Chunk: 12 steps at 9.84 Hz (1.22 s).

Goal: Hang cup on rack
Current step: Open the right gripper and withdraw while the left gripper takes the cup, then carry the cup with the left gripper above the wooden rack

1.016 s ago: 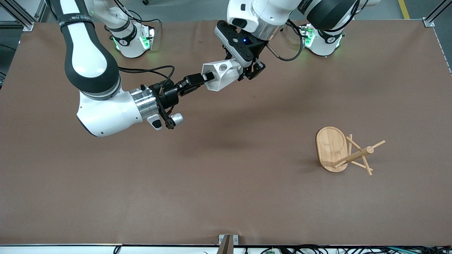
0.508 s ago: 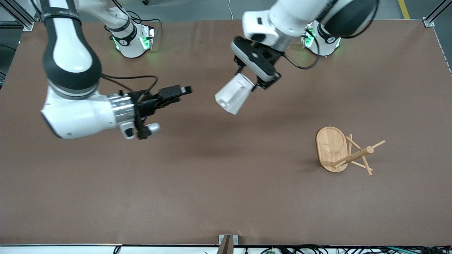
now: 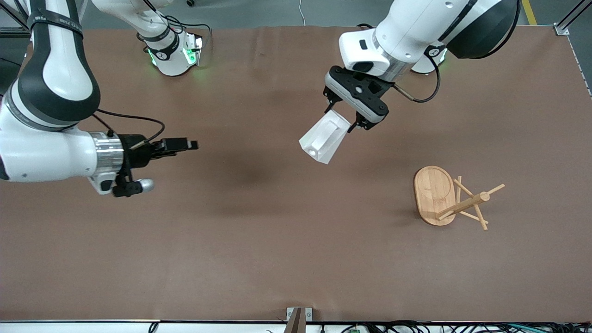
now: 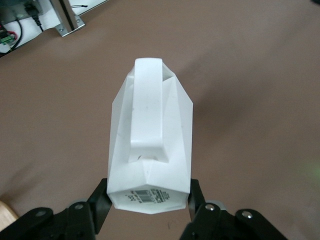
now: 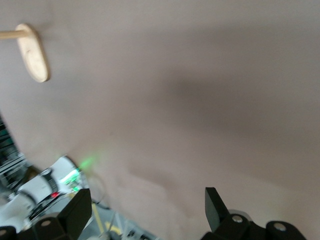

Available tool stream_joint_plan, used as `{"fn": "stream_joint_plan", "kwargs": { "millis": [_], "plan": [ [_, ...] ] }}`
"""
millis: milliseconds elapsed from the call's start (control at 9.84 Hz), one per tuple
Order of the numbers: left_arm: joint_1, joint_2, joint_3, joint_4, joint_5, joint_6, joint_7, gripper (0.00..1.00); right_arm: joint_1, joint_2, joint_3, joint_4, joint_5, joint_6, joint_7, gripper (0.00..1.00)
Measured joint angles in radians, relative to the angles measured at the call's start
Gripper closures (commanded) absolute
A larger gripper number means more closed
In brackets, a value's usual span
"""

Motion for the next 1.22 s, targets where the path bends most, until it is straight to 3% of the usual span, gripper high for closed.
{"fn": "stream_joint_plan", "kwargs": {
  "millis": [508,813,1219],
  "plan": [
    [0.051,0.024,0.001,-0.009,0.008,-0.001,-0.182,0.89,-0.023,-0.037,-0.003,0.006,-0.208,0.069,0.000,0.00],
    [0.100,0.024,0.001,-0.013,0.009,-0.036,-0.283,0.89,-0.023,-0.043,-0.007,0.007,-0.238,0.082,0.000,0.00],
    [0.139,0.025,0.001,-0.020,0.056,-0.055,-0.408,0.89,-0.025,-0.044,-0.012,0.014,-0.347,0.119,0.000,0.00]
  ]
}}
